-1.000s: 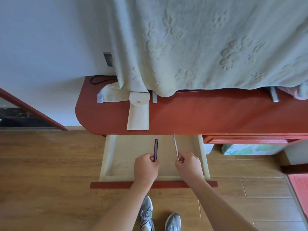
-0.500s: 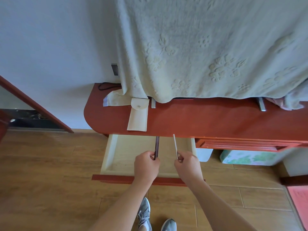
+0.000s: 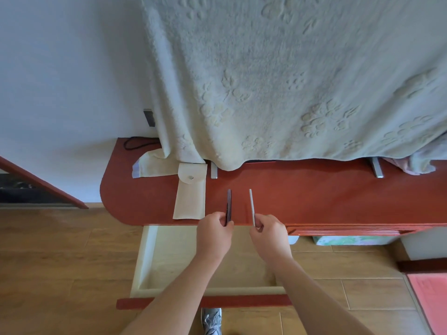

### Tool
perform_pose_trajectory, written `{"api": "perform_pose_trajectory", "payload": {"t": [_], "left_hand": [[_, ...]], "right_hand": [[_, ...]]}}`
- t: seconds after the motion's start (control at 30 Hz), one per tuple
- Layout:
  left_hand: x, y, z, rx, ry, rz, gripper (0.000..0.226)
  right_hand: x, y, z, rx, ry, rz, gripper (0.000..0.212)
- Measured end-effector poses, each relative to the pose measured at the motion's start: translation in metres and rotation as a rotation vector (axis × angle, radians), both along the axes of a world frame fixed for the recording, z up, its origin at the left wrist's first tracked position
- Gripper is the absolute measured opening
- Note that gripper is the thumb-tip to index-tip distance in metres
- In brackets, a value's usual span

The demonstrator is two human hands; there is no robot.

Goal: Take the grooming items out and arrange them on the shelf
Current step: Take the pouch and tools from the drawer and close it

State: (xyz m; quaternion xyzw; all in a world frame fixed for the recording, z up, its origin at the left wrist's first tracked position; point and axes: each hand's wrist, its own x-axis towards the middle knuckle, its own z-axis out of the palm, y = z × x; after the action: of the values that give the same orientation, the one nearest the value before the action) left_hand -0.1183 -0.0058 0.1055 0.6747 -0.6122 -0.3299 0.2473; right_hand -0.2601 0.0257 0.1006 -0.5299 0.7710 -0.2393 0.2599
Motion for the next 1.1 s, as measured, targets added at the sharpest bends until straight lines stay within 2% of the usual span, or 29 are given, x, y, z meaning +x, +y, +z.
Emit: {"api": "perform_pose_trajectory", "payload": {"t": [0.2,0.4,0.5,0.7,1.1], "left_hand": [[-0.009,-0.047,-0.016,0.028,-0.043,-0.021,0.035],[-0.014,-0.074,-0.031,0.033,-0.047,-0.021,0.008],[-0.015,-0.081,-0.036,0.045,-0.045,-0.018,0.029],[-0.016,-0.086,-0.041,0.044,-0.059,-0.036,0.025],[-0.016,-0.081,-0.043,0.025,-0.073,-0.021,0.028]], "right_hand": [[-0.005,-0.046,-0.011,0.039,0.043,-0.019,0.033],[-0.005,-0.076,-0.019,0.062,0.053,-0.005,0.034],[-0.006,-0.083,-0.025,0.09,0.066,-0.008,0.024],[-0.009,-0.087,-0.037,0.128,0.079,-0.004,0.003],[-0.008,-0.085,-0.042,0.134,0.093,0.007,0.006]]}}
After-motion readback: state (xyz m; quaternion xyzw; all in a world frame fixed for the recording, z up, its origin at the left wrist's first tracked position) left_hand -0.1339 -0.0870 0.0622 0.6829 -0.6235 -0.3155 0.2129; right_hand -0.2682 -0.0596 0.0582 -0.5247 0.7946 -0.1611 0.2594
